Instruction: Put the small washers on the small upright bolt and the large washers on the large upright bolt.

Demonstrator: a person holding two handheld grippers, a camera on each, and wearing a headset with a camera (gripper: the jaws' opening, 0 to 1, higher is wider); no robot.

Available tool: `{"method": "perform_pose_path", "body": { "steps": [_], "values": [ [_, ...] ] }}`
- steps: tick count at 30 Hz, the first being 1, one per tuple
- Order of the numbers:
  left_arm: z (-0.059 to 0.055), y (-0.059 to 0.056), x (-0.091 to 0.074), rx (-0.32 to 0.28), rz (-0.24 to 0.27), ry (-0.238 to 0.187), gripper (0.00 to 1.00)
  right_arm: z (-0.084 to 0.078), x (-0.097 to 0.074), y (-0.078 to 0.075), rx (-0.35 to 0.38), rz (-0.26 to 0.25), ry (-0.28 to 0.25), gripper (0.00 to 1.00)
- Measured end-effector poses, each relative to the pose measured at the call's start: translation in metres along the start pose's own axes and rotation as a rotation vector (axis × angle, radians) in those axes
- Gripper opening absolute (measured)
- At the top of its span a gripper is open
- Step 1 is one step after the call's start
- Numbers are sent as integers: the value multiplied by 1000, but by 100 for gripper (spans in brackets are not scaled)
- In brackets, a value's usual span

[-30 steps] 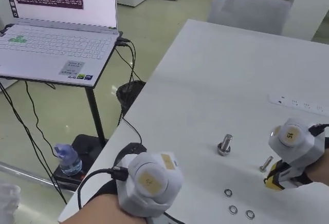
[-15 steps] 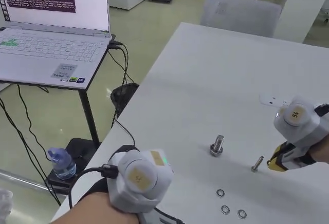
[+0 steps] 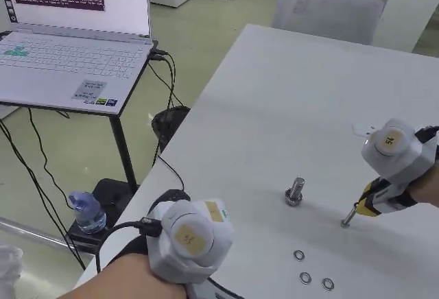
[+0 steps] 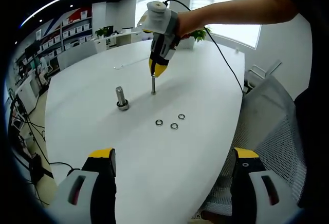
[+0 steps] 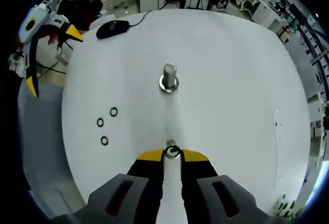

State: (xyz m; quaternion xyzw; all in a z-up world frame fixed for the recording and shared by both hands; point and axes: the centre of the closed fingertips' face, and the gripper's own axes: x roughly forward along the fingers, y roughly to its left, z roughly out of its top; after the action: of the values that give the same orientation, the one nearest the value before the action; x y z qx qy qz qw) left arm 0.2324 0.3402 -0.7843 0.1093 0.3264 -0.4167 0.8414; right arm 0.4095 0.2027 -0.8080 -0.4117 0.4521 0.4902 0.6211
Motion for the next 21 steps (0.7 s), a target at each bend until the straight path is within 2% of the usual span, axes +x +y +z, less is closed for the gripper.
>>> {"method": "perform_pose_path", "body": {
  "steps": [7,21],
  "values": [
    [-1,0,0,7,-7,0,96,-3,5,-2,2,8,15,12],
    [0,4,1,11,-6,0,92,-8,21,-1,2,33,29,12]
  ]
}}
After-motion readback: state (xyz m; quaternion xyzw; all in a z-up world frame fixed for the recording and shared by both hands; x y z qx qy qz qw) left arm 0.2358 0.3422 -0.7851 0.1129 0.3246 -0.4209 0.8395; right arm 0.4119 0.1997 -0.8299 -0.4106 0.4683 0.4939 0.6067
